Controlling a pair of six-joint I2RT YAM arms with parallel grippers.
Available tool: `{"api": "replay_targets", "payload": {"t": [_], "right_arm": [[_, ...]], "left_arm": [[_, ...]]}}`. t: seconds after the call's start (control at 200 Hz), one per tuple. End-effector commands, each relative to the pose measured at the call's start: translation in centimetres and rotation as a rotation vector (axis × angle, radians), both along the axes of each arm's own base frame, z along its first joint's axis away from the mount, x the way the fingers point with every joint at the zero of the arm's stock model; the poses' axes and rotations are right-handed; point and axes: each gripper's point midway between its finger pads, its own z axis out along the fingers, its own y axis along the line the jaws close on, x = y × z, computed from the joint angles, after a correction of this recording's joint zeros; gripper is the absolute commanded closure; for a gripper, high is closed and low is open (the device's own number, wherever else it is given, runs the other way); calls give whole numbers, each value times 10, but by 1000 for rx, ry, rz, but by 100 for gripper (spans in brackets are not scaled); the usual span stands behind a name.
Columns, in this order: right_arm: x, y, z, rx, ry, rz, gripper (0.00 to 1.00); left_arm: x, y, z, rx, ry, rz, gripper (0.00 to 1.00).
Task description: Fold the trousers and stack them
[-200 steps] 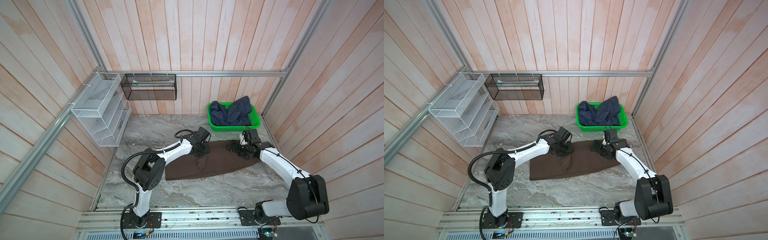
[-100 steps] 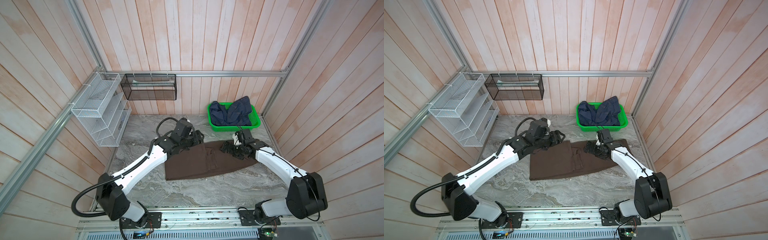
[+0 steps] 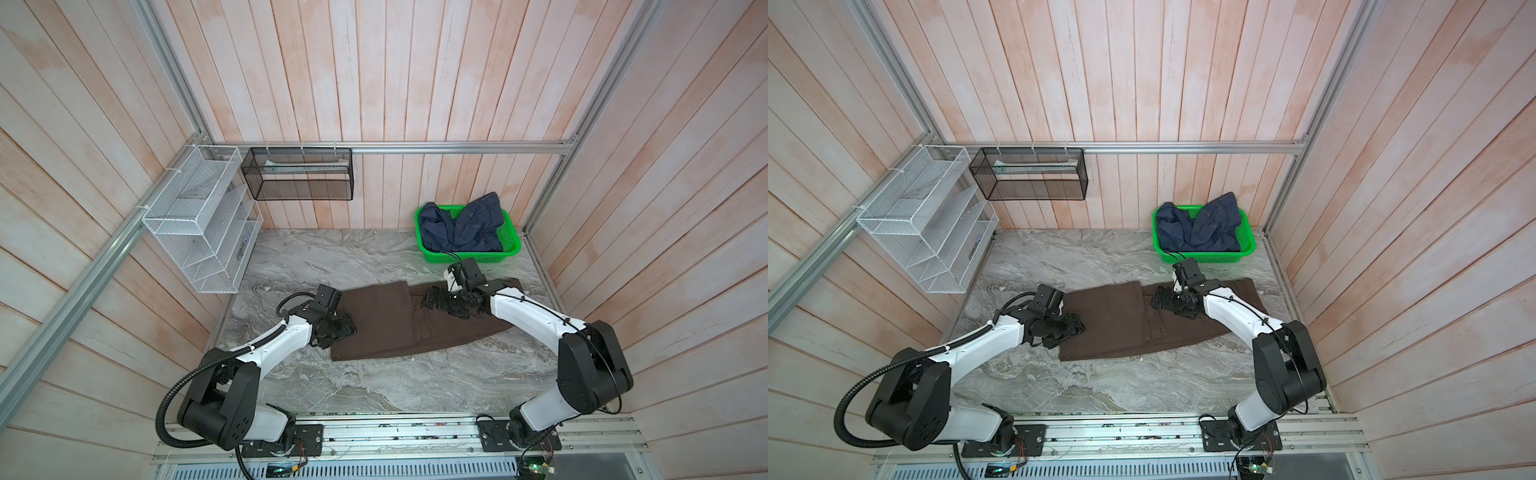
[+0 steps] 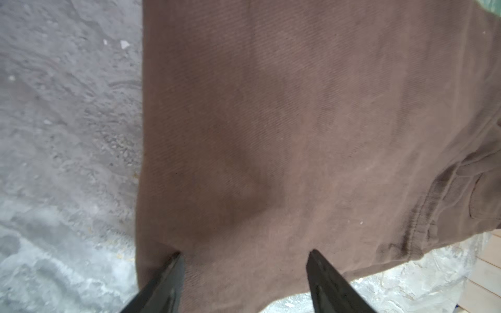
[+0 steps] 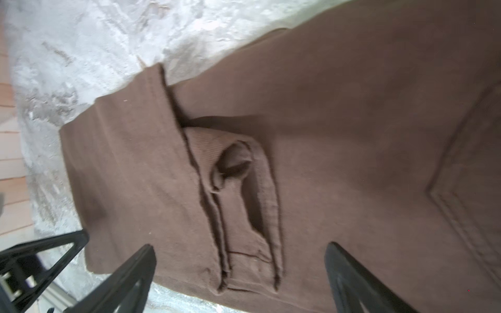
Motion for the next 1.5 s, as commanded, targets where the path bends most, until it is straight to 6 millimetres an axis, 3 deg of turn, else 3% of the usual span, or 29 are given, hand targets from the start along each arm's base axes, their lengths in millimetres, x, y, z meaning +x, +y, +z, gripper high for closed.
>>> {"api": "replay_targets", "payload": {"t": [0.0, 0.13, 0.275, 0.37, 0.75, 1.285, 1.355, 1.42, 1.44, 1.455, 1.46, 1.495], "right_arm": [[8, 20, 8, 67, -35, 59, 5], [12, 29, -1, 102, -26, 73, 15], [17, 42, -10, 157, -12, 99, 45], [21, 49, -12, 186, -8, 101, 55], [30, 42, -43, 132, 24, 61, 54], [51, 50, -27, 256, -2, 1, 72], [52, 51, -28, 264, 7, 0, 70], [51, 51, -31, 267, 20, -10, 54], [51, 51, -32, 266, 23, -14, 40], [51, 51, -33, 263, 27, -17, 12], [50, 51, -34, 263, 28, -18, 7], [50, 50, -36, 259, 34, -22, 2]], "left_arm": [[-2, 6, -9, -10, 4, -16, 27], [-4, 16, -13, -3, 15, -9, 26], [-6, 22, -17, -1, 26, -9, 27], [-7, 23, -22, 3, 38, -11, 27], [-7, 26, -32, 9, 56, -13, 29], [-10, 31, -40, 30, 76, -21, 32], [-9, 32, -40, 31, 75, -21, 32], [-10, 32, -40, 29, 75, -22, 32], [-9, 32, -40, 29, 75, -21, 32], [-9, 32, -40, 30, 74, -21, 32], [-9, 32, -40, 29, 73, -21, 32], [-9, 32, -40, 30, 74, -20, 32]]}}
